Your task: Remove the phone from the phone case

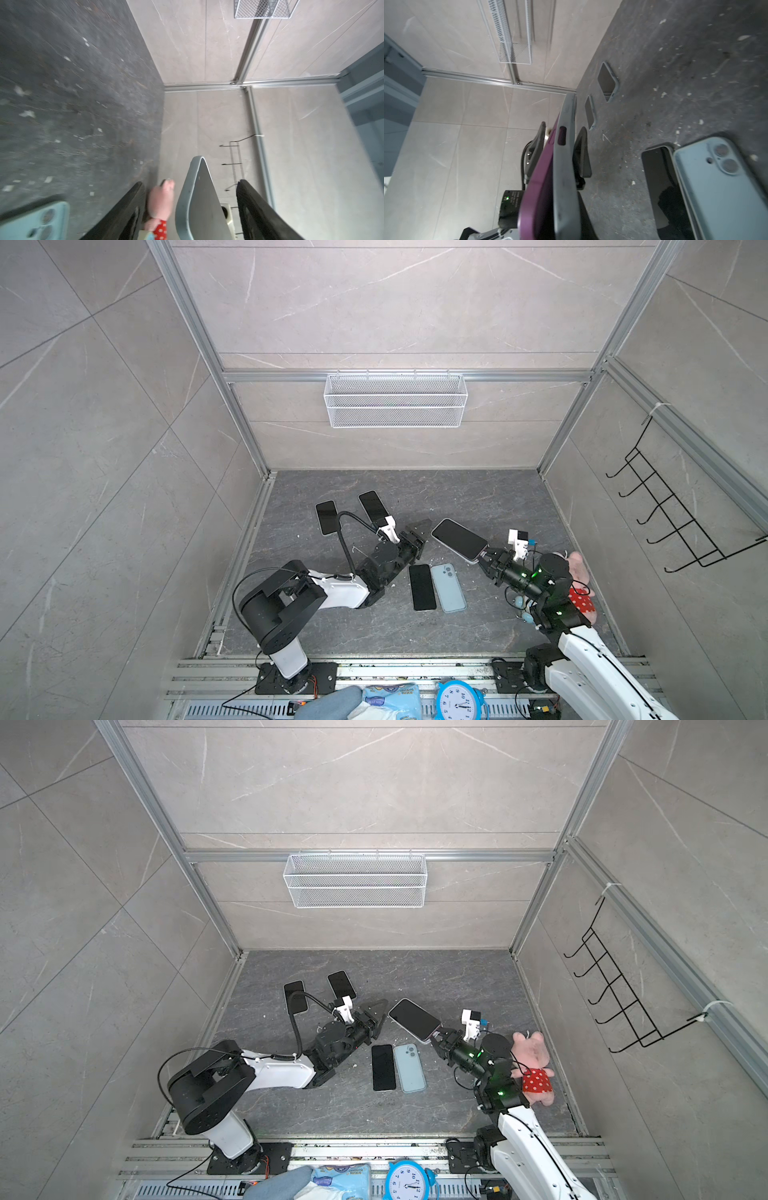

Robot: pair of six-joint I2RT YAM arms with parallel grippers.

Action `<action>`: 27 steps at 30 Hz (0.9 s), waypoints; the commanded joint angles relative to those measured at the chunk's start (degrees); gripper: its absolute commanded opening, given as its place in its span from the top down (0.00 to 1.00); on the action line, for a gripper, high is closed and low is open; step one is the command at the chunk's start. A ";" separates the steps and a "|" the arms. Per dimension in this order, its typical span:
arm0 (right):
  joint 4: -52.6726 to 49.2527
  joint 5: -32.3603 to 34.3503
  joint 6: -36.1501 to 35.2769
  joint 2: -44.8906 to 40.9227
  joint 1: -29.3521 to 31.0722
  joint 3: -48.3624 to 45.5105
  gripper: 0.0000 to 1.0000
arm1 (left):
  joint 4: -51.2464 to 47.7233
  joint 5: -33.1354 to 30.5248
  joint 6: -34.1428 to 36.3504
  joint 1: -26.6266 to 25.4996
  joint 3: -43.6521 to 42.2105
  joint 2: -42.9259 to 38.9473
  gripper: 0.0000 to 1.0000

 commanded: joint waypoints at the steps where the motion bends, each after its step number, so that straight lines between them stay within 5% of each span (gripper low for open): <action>1: -5.83 2.99 -4.10 0.46 -0.14 2.35 1.00 | -15.76 0.14 14.80 0.12 2.54 -11.35 0.25; 5: -4.86 3.81 -4.56 2.90 -0.15 2.00 1.00 | -37.91 3.99 36.67 -1.43 12.41 -17.28 0.25; 8: -3.71 4.01 -4.26 4.28 -0.13 1.65 1.00 | -54.69 9.78 52.26 -3.16 22.33 -15.04 0.25; 13: -1.41 3.78 -3.35 6.10 -0.13 0.64 1.00 | -70.89 9.53 69.10 -9.00 33.92 -7.44 0.25; 19: -1.77 3.56 -3.55 6.11 -0.05 0.59 1.00 | -77.60 8.96 76.33 -11.86 41.83 1.52 0.25; 27: -1.68 3.44 -3.77 6.23 0.07 0.18 1.00 | -76.98 4.43 77.49 -13.14 44.79 7.52 0.27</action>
